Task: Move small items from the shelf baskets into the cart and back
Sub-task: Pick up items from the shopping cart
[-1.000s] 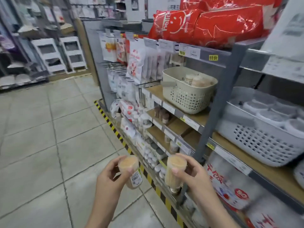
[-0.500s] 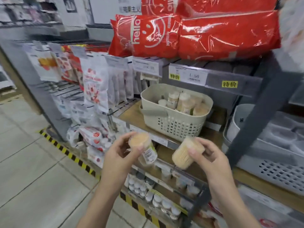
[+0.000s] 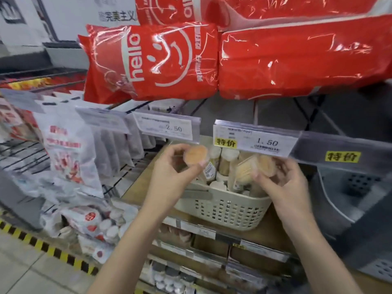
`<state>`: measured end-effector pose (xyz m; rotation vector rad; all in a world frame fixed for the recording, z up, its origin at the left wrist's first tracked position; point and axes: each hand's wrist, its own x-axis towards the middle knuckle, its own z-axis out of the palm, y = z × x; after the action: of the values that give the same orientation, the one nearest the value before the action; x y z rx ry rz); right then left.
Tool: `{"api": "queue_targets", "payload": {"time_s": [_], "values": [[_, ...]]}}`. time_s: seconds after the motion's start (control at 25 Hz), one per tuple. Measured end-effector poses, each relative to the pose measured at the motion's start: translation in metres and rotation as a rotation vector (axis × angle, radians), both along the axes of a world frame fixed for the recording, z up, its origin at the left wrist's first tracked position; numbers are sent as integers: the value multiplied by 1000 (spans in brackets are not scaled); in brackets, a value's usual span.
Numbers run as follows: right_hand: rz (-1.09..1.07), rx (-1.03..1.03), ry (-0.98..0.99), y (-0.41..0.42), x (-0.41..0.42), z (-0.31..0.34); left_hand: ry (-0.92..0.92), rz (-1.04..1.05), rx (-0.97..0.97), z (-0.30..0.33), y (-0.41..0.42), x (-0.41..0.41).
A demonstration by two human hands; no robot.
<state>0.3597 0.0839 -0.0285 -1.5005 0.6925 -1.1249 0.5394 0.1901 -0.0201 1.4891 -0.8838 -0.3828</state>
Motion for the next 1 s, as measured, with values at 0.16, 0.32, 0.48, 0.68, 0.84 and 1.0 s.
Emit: {"api": "queue_targets", "payload": {"time_s": [0.16,0.32,0.48,0.68,0.84,1.0], "values": [[97,-175,251,-14,24,9,-247,-119,201,0,-27,33],[104,-403,604,-26,51,13,-397,-280,354,3,-47,59],[133,-378,832,-39,66,1,-409,-415,506,-3,-65,76],[20,-585,1044,-33,76,0,-419,-491,564,-18,-81,83],[2,-632,1108,-26,78,5,-430,-489,522,-24,-88,86],[-8,-597,1103,-22,78,8,-461,-516,513,-25,-86,87]]}}
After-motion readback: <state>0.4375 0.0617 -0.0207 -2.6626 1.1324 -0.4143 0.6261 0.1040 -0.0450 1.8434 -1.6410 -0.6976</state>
